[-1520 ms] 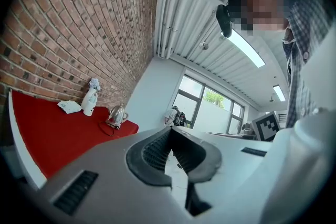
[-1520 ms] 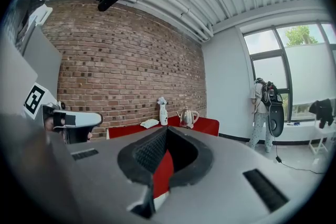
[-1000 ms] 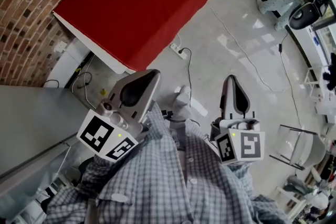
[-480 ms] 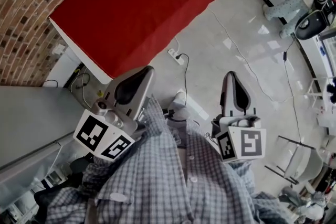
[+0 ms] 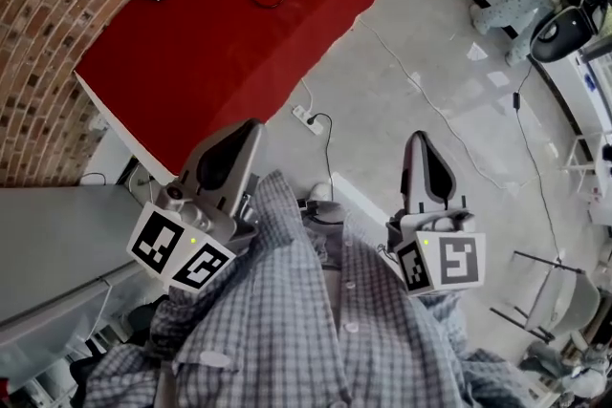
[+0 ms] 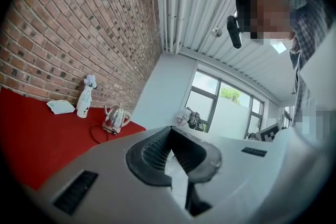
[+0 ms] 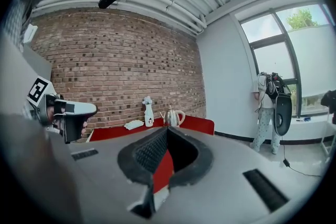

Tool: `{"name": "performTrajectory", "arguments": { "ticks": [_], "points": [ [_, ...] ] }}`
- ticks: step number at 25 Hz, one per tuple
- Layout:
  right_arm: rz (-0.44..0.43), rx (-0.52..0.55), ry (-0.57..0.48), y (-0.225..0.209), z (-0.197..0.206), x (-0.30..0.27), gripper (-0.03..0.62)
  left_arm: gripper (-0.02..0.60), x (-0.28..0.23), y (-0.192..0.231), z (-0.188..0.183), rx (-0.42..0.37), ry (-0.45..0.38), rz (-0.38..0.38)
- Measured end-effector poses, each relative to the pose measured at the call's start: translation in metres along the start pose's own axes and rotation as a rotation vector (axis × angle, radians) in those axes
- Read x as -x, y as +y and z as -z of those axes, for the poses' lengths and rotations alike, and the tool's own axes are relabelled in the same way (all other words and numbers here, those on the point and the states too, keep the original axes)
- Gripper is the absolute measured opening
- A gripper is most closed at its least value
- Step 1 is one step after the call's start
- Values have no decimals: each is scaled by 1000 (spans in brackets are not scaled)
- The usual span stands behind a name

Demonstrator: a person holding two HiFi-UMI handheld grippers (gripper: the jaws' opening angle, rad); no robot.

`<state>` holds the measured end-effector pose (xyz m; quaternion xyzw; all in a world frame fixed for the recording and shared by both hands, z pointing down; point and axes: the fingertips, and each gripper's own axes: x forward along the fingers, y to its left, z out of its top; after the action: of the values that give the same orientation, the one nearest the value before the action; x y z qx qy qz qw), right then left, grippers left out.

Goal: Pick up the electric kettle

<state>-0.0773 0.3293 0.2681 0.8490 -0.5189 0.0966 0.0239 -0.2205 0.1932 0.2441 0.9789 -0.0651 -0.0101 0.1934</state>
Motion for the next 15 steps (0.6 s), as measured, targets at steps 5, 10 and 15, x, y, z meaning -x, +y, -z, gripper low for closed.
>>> {"name": "performTrajectory", "arguments": {
  "ticks": [5, 10, 15],
  "points": [
    [6, -27, 0, -27, 0, -10, 6, 5, -26, -11, 4, -20, 26, 5],
    [-2, -42, 15, -35, 5, -22, 6, 5, -43, -10, 6, -22, 46, 2],
    [12, -48, 34, -45, 11, -32, 6, 5, -65, -6, 9, -15, 66, 25]
  ]
}}
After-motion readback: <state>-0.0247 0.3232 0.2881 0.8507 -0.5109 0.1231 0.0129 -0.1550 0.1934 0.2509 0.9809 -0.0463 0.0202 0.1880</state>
